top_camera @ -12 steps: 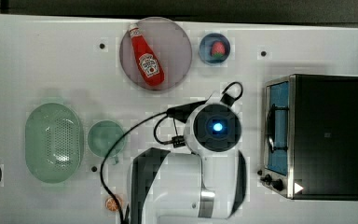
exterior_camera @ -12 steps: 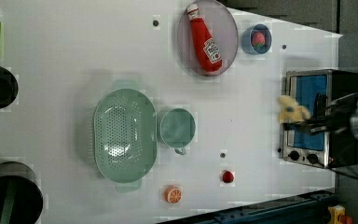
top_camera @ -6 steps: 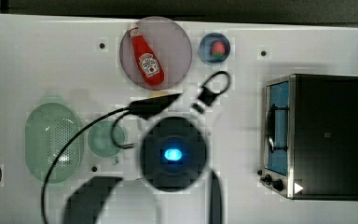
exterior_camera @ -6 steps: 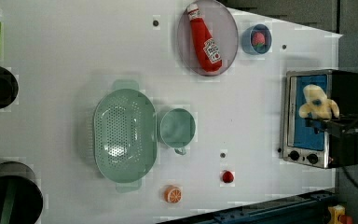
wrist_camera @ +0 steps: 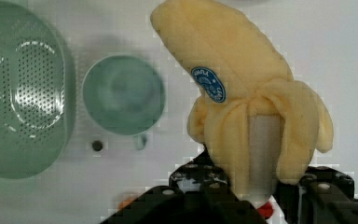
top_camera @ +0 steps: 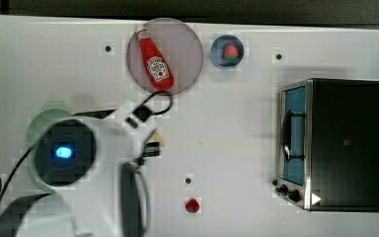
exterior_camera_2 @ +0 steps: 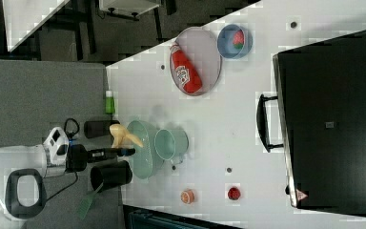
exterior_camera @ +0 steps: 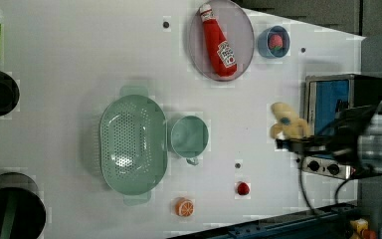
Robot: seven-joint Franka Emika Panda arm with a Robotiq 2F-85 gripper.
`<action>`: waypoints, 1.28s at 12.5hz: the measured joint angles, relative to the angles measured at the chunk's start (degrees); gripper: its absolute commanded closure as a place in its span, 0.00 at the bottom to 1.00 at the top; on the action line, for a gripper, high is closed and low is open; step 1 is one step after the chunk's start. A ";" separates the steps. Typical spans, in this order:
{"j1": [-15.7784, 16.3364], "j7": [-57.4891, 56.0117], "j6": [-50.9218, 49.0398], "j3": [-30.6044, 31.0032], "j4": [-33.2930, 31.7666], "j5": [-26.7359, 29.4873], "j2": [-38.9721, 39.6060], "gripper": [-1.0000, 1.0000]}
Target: Pick Banana and place it in mug.
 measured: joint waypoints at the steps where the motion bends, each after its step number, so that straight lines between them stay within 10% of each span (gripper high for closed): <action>1: -0.02 2.18 0.36 1.85 -0.22 0.29 1.43 0.69; 12: 0.75 12.41 29.63 7.50 -10.07 -0.12 19.13 0.69; 16: 0.36 13.95 29.32 7.33 -10.18 0.25 22.70 0.32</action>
